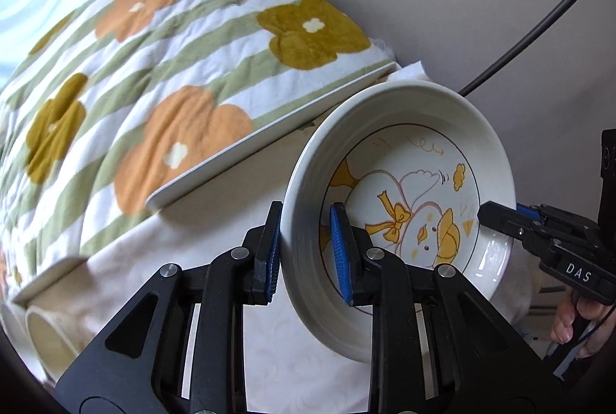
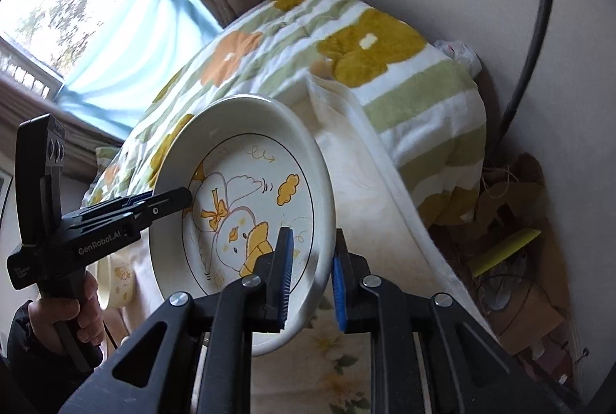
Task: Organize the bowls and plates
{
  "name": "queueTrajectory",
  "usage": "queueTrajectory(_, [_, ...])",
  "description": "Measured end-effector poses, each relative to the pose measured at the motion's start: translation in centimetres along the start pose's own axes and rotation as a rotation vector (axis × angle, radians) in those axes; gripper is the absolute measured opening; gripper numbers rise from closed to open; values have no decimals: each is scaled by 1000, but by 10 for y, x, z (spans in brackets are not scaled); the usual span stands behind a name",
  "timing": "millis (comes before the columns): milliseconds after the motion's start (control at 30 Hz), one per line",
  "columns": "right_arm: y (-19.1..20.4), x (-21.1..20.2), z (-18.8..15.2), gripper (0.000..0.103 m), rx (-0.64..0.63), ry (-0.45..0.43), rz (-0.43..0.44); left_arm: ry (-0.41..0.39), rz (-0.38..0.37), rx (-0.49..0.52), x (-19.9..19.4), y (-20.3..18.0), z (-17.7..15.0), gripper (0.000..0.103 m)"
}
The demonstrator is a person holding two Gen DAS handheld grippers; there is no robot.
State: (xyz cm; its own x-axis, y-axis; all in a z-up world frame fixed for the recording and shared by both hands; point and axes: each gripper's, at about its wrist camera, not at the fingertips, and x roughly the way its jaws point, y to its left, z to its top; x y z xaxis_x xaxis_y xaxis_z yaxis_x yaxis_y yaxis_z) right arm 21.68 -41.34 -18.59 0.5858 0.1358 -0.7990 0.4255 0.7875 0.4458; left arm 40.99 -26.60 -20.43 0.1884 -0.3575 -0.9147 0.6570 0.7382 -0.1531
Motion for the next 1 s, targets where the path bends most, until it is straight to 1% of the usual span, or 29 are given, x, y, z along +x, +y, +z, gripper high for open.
queueTrajectory(100, [22, -17, -3, 17, -49, -5, 25, -36, 20, -33, -35, 6, -18, 21])
queueTrajectory(167, [37, -26, -7, 17, -80, -3, 47, -66, 48, -48, -60, 10, -34, 21])
queueTrajectory(267, [62, -39, -20, 17, -123, -2, 81, -102, 78, -74, -94, 18, -60, 21])
queueTrajectory(400, [96, -52, -42, 17, -178, 3, 110, -127, 97, -131, -129, 34, -104, 21])
queueTrajectory(533, [130, -54, -72, 17, -235, 33, 137, -141, 124, -200, -159, 53, -156, 21])
queueTrajectory(633, [153, -50, -97, 17, -268, 56, 152, -139, 135, -251, -172, 68, -193, 21])
queueTrajectory(767, [171, -40, -133, 17, -284, 94, 164, -120, 147, -309, -181, 83, -244, 21])
queueTrajectory(867, [180, -31, -163, 17, -282, 129, 166, -95, 152, -340, -180, 91, -278, 21])
queueTrajectory(1000, [182, -12, -186, 17, -281, 186, 159, -55, 147, -390, -168, 102, -312, 21])
